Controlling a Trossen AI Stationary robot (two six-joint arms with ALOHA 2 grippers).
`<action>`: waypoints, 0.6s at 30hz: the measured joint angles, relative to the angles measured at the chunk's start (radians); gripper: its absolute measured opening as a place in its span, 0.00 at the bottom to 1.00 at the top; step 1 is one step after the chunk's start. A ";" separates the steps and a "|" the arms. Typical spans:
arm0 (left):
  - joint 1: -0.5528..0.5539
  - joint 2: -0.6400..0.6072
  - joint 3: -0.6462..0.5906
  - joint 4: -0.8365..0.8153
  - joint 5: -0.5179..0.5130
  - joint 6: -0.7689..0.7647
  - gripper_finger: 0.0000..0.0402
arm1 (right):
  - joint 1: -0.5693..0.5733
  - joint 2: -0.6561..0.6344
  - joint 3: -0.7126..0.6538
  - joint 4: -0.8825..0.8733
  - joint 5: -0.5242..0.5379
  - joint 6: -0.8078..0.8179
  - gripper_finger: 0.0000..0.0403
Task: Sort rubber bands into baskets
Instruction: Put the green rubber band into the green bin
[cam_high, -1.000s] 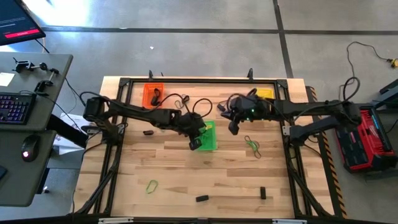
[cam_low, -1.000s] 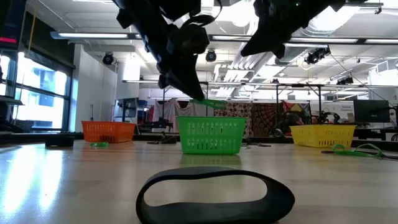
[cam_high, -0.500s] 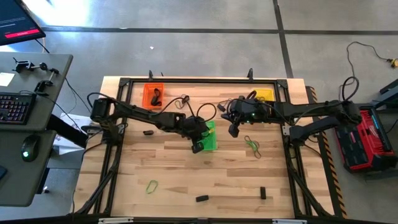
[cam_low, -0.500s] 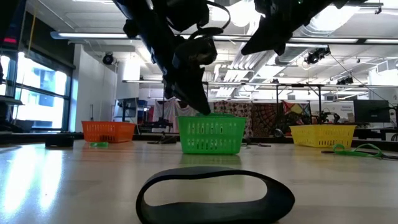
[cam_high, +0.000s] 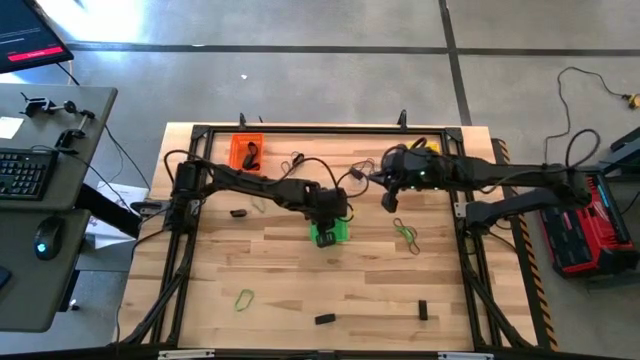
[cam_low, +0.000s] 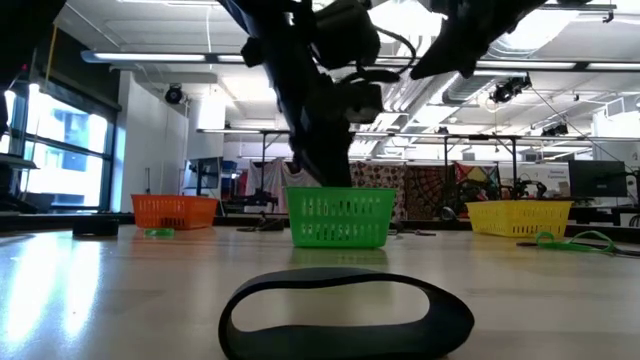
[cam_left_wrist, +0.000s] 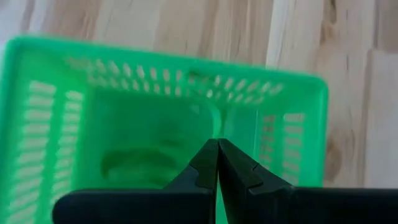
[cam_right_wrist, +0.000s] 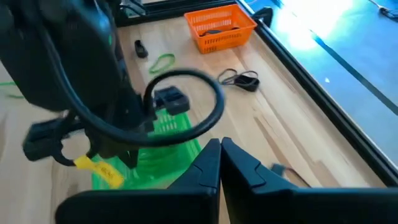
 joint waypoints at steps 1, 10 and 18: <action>-0.002 0.005 0.003 -0.004 0.000 0.000 0.00 | -0.002 -0.012 0.000 -0.006 0.000 0.000 0.00; -0.017 0.011 0.002 -0.049 -0.007 -0.006 0.00 | -0.004 -0.084 0.000 -0.028 0.007 0.003 0.00; -0.017 0.011 0.002 -0.057 0.027 -0.036 0.03 | -0.003 -0.084 0.000 -0.057 0.008 0.033 0.00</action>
